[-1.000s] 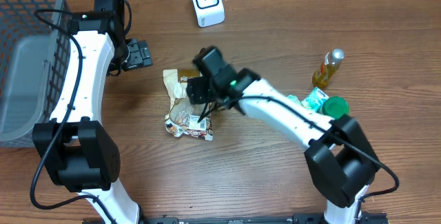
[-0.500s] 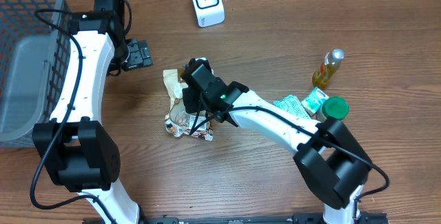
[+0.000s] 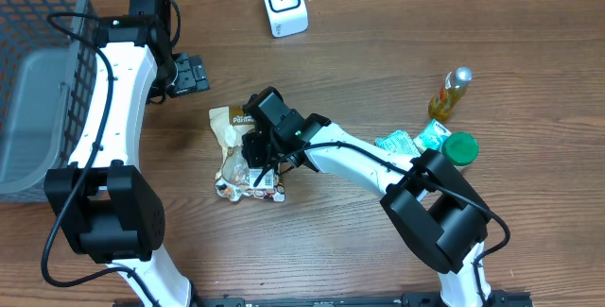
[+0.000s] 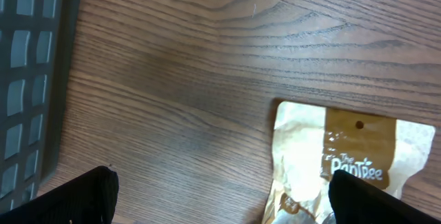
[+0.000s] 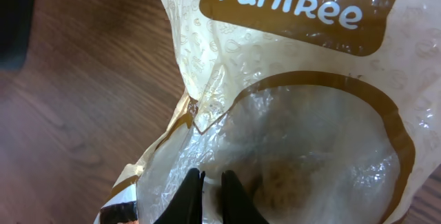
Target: Scan the item barcode
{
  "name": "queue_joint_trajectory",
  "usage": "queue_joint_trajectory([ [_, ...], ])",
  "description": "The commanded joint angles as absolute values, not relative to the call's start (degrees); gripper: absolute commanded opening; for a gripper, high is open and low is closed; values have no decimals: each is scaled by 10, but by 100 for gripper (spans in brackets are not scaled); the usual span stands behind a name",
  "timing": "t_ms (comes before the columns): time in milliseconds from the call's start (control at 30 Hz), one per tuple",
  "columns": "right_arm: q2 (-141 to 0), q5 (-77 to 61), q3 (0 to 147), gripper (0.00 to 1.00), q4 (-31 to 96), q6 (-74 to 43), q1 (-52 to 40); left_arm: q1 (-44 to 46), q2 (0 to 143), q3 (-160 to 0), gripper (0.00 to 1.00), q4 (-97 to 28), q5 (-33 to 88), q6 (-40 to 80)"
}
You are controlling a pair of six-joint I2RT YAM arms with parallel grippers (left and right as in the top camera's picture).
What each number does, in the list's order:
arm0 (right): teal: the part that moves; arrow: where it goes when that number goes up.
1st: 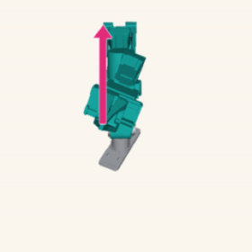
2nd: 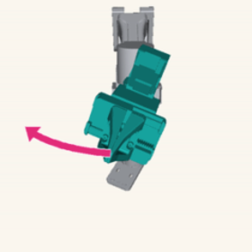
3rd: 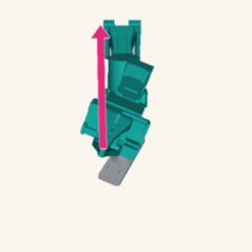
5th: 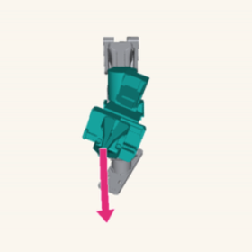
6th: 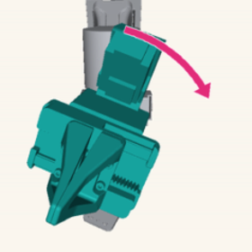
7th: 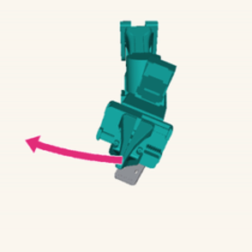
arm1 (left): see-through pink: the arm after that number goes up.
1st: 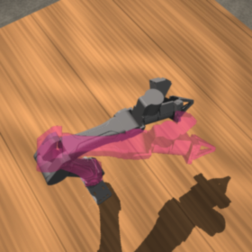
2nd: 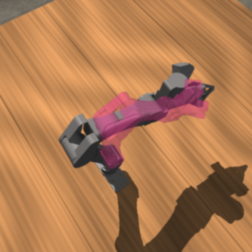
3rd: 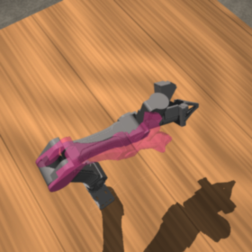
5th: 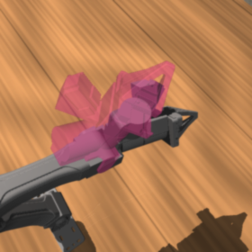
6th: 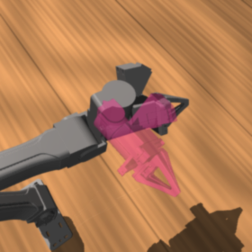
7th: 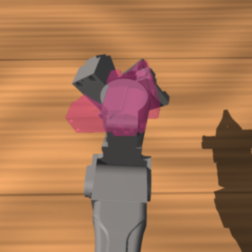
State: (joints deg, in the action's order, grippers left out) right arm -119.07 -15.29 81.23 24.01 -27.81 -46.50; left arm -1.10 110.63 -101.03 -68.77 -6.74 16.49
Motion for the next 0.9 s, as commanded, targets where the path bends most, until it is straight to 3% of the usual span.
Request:
queue_joint_trajectory([
  [0, -1222, -166, 805, 8, 254, -276, -467, -7, 1098, -1020, 100, -687, -75, 163],
  [167, -1192, -166, 825, 12, 259, -265, -454, -7, 1098, -1020, 100, -687, -75, 163],
  [500, -1143, -67, 829, 32, 225, -235, -454, -7, 1098, -1020, 100, -687, -75, 163],
  [600, -1157, -55, 829, 45, 219, -236, -454, -7, 1098, -1020, 99, -687, -75, 163],
  [700, -1173, -54, 829, 71, 218, -236, -454, -7, 1098, -1020, 100, -687, -75, 163],
  [867, -1204, -54, 829, 74, 217, -236, -455, -7, 1098, -1020, 99, -687, -75, 163],
])
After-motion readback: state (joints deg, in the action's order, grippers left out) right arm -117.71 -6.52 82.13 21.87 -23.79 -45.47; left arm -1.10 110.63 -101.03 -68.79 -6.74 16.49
